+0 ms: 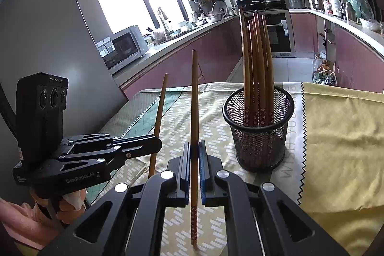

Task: Organize utensils
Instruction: 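Carry the right tool's chopstick into the mesh cup while the left tool inserts its own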

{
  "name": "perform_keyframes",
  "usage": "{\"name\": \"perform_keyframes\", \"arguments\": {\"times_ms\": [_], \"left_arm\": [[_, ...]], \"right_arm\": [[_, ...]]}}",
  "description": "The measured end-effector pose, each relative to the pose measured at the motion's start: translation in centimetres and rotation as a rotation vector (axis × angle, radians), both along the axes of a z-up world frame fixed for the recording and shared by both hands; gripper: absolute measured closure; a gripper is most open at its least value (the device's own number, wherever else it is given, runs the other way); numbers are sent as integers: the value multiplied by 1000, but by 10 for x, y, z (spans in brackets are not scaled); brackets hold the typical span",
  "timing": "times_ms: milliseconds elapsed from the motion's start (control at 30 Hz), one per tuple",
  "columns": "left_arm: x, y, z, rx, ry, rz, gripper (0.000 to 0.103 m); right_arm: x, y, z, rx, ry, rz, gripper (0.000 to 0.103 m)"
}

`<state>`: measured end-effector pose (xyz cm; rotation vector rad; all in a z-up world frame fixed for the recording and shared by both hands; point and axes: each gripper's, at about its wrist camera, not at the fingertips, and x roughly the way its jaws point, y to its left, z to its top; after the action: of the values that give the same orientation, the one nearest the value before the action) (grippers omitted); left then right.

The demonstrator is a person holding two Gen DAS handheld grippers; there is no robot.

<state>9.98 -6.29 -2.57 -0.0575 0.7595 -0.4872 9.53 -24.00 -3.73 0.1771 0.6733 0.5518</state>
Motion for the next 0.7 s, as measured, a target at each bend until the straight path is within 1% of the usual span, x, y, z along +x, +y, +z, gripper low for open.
{"name": "perform_keyframes", "arguments": {"times_ms": [700], "left_arm": [[0,-6,13,-6,-32,-11,96]], "right_arm": [[0,-11,11,17,-37,-11,97]]}}
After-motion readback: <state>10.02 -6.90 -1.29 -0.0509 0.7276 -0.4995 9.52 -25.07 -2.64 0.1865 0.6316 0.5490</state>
